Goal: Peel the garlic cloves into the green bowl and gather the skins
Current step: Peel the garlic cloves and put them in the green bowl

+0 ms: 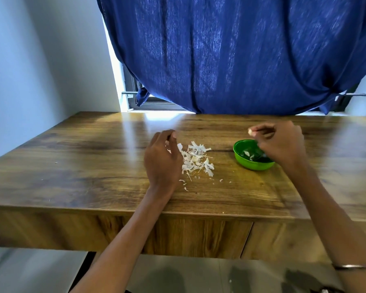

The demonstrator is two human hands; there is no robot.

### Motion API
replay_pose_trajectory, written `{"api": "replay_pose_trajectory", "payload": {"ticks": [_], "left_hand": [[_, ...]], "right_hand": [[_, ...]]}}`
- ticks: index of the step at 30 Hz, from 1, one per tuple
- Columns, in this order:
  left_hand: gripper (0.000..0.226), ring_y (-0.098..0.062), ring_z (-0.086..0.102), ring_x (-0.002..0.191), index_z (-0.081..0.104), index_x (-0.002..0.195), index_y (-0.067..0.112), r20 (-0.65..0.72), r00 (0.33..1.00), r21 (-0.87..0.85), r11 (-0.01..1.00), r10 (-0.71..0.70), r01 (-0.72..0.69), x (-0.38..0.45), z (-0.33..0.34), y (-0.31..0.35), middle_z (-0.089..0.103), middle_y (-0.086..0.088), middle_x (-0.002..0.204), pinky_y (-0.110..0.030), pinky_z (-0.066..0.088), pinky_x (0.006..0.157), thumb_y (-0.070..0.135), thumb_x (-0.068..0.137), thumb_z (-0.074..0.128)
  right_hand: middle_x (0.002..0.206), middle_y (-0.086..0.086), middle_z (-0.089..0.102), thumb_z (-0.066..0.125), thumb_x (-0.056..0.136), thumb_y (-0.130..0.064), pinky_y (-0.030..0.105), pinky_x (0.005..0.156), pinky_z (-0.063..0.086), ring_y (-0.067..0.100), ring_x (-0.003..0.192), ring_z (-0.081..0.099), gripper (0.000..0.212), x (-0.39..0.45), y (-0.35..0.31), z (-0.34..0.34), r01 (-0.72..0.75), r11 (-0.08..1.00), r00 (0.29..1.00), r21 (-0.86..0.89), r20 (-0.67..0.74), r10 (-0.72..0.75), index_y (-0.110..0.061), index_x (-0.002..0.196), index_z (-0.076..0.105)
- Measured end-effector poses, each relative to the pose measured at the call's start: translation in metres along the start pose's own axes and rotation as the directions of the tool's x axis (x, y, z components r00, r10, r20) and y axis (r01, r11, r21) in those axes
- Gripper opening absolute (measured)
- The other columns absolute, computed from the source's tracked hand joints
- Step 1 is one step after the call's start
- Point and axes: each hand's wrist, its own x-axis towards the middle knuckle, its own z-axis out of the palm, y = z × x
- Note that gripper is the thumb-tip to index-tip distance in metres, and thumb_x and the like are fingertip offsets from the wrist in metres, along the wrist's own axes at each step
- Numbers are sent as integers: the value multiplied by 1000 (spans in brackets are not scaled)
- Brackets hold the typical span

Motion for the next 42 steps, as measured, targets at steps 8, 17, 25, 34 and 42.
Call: {"api": "replay_pose_trajectory", "payload": {"ticks": [8,17,25,34,42], "left_hand": [[23,-13,61,74,71,109,4,-38,998,-70,996,-59,56,1,1,-8,70,-8,94,-14,44,65,3,98,51],[30,-12,65,67,66,113,7,-61,993,-113,989,-98,91,0,1,-6,69,5,76,-12,42,61,16,107,37],[44,-27,65,93,68,112,9,-69,939,-48,942,-336,333,4,1,-16,72,-4,95,-39,50,80,-12,79,47],[36,-22,66,94,70,108,10,-4,939,-50,938,-345,344,2,0,-16,72,-5,101,-38,54,81,-9,86,50],[33,-22,62,94,71,101,10,120,987,-12,993,-111,113,-1,6,-8,70,-4,98,-30,44,76,-5,82,48]], "right_hand": [[92,-11,73,75,88,-23,30,67,48,13,87,63,20,8,11,-4,-109,948,979,-300,133,155,-40,78,72],[89,-19,69,69,93,-21,9,48,40,-5,70,61,17,1,-28,40,107,991,958,-74,274,-83,-36,99,73],[99,-8,76,74,89,-14,27,85,56,1,85,67,16,-16,-70,104,186,981,887,64,418,-195,-25,100,77],[94,-8,74,84,80,-27,43,91,55,15,93,66,8,-3,-76,132,226,955,889,-191,441,-122,-26,81,76],[80,-14,74,85,80,-26,19,63,49,-4,68,65,9,1,-62,111,70,991,917,110,385,-108,-26,84,77]]}}
